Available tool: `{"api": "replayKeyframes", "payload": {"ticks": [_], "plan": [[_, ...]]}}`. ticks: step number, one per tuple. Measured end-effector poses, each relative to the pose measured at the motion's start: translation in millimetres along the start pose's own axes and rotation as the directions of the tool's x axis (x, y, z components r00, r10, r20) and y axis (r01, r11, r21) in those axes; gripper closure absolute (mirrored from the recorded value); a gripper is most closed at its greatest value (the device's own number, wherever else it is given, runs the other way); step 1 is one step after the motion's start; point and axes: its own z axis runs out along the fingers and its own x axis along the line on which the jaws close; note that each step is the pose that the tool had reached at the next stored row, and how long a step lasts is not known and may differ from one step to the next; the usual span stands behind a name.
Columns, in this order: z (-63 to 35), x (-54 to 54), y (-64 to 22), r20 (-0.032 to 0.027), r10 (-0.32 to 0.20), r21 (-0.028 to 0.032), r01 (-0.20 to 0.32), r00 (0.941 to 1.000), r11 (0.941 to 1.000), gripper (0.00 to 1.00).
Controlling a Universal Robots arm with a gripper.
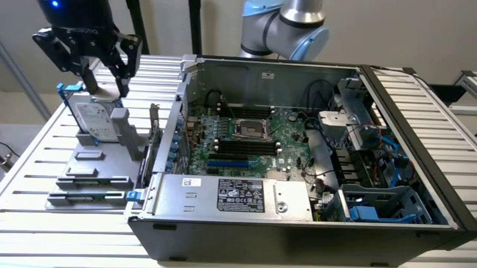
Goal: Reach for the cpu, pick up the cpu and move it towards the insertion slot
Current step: 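Pick up the cpu and move it towards the insertion slot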
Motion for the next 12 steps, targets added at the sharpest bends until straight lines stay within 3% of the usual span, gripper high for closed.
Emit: {"api": "replayKeyframes", "payload": {"ticks": [12], "plan": [[-1.9,-54.7,3.8,0.0001,0.000,-0.0001,0.000,1.0000,1.0000,0.46]]}}
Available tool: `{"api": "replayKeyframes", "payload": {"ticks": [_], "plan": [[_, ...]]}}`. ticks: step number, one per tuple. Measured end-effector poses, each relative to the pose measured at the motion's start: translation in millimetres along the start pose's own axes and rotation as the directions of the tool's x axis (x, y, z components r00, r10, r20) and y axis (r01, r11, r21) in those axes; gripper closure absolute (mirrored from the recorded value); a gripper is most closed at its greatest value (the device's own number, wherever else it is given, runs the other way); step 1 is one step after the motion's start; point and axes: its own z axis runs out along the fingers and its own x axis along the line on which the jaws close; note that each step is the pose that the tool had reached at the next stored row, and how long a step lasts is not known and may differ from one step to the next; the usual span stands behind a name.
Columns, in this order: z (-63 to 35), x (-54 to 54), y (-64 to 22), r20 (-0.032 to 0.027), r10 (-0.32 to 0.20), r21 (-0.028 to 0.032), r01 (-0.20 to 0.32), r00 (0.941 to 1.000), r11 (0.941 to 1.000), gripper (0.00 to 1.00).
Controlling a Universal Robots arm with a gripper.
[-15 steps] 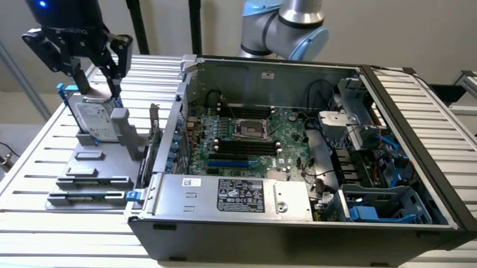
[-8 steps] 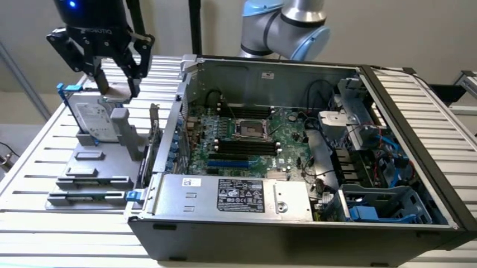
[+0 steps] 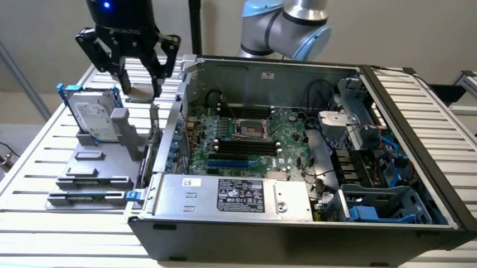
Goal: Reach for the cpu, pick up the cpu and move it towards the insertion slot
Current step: 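Pick up the cpu and move it towards the insertion slot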
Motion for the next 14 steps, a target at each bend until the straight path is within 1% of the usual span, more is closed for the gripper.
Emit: {"api": "replayKeyframes", "payload": {"ticks": [14], "plan": [[-1.6,-63.4,7.7,-0.0001,0.000,0.0000,0.000,1.0000,1.0000,0.46]]}}
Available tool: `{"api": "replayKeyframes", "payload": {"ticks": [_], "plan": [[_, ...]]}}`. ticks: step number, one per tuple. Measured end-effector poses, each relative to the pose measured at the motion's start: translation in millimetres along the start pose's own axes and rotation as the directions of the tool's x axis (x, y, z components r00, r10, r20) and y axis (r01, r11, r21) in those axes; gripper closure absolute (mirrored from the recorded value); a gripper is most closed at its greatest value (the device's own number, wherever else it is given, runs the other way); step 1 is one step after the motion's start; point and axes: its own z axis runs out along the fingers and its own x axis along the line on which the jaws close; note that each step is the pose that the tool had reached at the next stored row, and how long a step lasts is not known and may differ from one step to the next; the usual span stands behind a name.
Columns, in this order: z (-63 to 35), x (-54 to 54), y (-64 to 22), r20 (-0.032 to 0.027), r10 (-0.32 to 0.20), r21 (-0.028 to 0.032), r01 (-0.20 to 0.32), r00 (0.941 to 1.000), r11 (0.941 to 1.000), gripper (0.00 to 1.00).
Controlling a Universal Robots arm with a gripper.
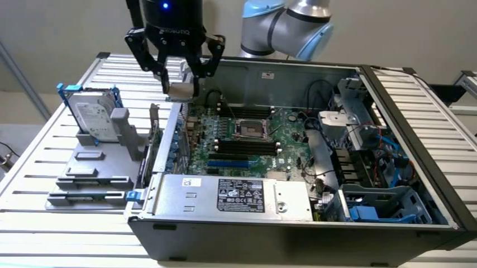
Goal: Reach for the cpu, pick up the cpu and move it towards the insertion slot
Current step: 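Pick up the cpu and move it towards the insertion slot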
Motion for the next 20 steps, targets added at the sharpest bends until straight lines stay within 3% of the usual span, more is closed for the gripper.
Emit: {"api": "replayKeyframes", "payload": {"ticks": [5,20], "plan": [[-0.2,-21.9,5.4,0.0000,0.000,0.0000,0.000,1.0000,1.0000,0.46],[8.1,-78.8,40.2,0.0000,0.000,0.0000,0.000,1.0000,1.0000,0.46]]}}
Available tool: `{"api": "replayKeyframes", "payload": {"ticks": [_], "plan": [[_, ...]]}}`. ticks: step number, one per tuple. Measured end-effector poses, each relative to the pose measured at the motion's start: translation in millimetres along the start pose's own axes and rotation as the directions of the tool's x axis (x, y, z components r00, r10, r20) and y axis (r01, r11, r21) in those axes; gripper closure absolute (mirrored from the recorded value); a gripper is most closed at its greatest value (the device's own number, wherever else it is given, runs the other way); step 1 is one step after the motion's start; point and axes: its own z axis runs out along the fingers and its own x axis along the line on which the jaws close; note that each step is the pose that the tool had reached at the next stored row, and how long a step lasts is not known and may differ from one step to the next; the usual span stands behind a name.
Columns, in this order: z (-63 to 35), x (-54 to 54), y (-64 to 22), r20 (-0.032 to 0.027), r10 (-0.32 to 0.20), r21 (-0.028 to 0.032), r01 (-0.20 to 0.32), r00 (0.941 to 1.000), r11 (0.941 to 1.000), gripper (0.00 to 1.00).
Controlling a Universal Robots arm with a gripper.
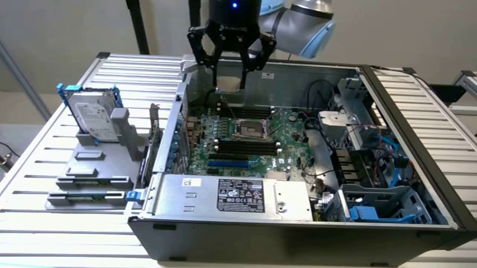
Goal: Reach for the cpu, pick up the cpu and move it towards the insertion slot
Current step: 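Pick up the cpu and move it towards the insertion slot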
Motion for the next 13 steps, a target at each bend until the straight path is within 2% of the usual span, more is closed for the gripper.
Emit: {"api": "replayKeyframes", "payload": {"ticks": [9,13], "plan": [[7.2,-36.0,18.9,0.0000,0.000,0.0000,0.000,1.0000,1.0000,0.46],[10.7,-46.9,27.5,0.0001,0.000,-0.0002,0.000,1.0000,1.0000,0.46]]}}
